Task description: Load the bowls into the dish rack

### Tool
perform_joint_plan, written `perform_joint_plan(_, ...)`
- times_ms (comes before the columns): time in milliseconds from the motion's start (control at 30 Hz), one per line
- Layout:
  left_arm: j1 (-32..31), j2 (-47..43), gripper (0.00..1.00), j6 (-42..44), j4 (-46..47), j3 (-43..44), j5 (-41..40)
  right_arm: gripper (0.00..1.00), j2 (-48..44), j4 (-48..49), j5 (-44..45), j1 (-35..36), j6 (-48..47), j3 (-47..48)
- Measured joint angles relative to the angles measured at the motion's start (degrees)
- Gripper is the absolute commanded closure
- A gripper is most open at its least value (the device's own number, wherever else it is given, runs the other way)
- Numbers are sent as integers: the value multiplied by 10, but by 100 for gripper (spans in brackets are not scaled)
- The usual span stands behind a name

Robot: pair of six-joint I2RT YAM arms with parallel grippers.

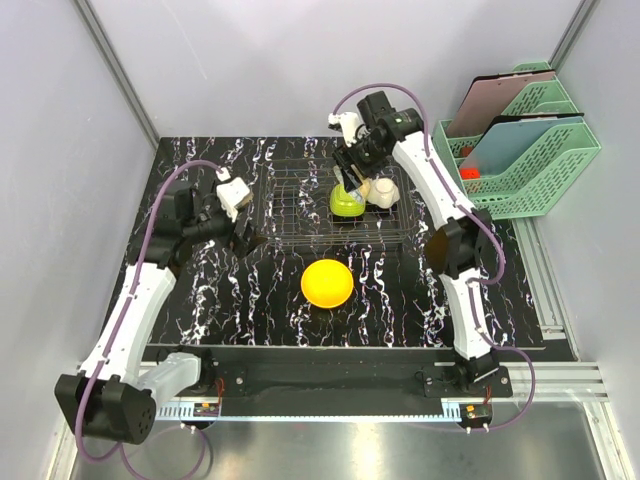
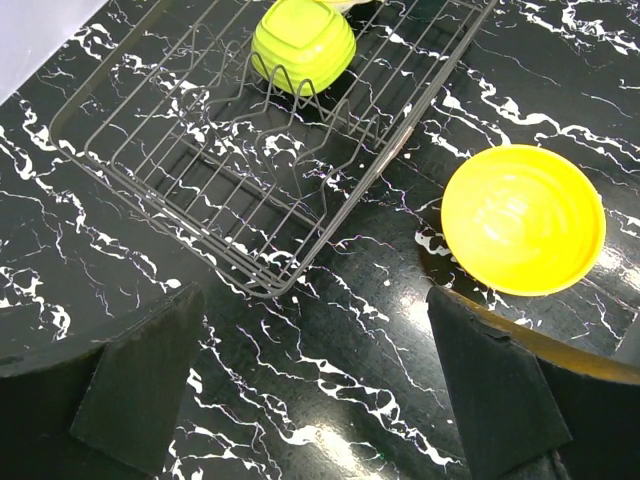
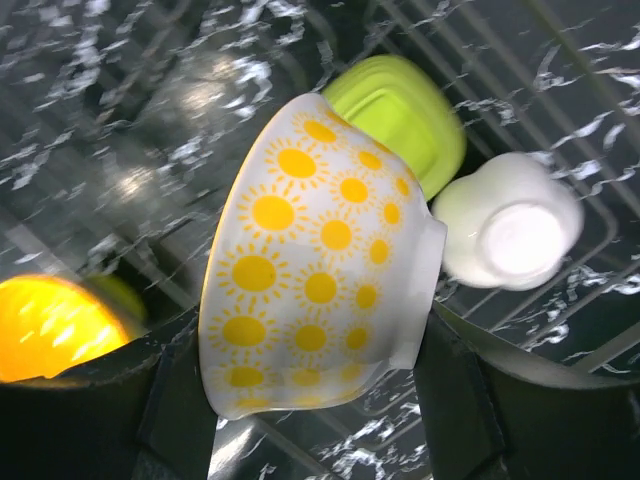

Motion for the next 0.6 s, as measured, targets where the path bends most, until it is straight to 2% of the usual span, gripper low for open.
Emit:
perform_joint_plan(333, 2, -3, 1, 4, -13, -39, 0, 100, 62, 113, 150, 49, -40, 6)
perform_joint_plan(600, 19, -3, 1, 4, -14, -65, 0, 100, 89, 165, 203, 90, -98, 18)
